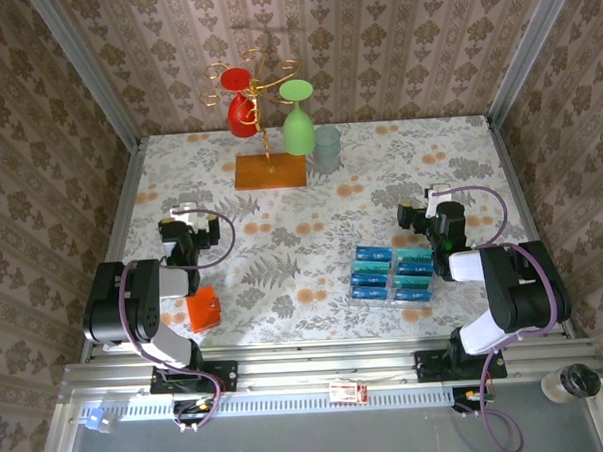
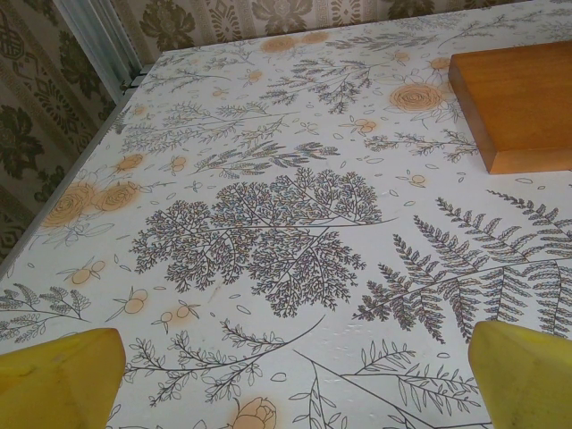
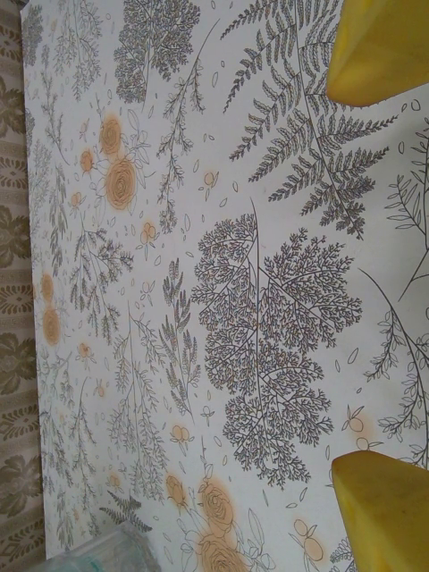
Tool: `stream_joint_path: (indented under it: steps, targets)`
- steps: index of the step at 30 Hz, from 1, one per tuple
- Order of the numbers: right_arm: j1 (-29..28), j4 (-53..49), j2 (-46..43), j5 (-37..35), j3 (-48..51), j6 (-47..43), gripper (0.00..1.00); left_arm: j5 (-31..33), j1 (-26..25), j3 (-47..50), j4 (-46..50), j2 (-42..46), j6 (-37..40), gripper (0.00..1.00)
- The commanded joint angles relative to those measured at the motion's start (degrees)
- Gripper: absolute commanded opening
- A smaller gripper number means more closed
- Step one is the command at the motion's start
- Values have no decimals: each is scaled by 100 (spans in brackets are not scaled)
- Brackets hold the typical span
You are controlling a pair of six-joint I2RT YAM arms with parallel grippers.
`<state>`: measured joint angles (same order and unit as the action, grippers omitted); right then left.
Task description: Put the credit cards into the card holder
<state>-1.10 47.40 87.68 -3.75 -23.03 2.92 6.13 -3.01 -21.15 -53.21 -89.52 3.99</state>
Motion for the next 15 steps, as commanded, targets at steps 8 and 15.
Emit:
stream_joint_path:
  steps: [8, 15]
  targets:
    - [102, 59, 8, 233, -81, -54, 100, -155, 174, -134, 69, 36, -113, 100]
    - [119, -667, -581, 83, -229, 22, 100, -134, 151, -380, 978, 599, -105, 100]
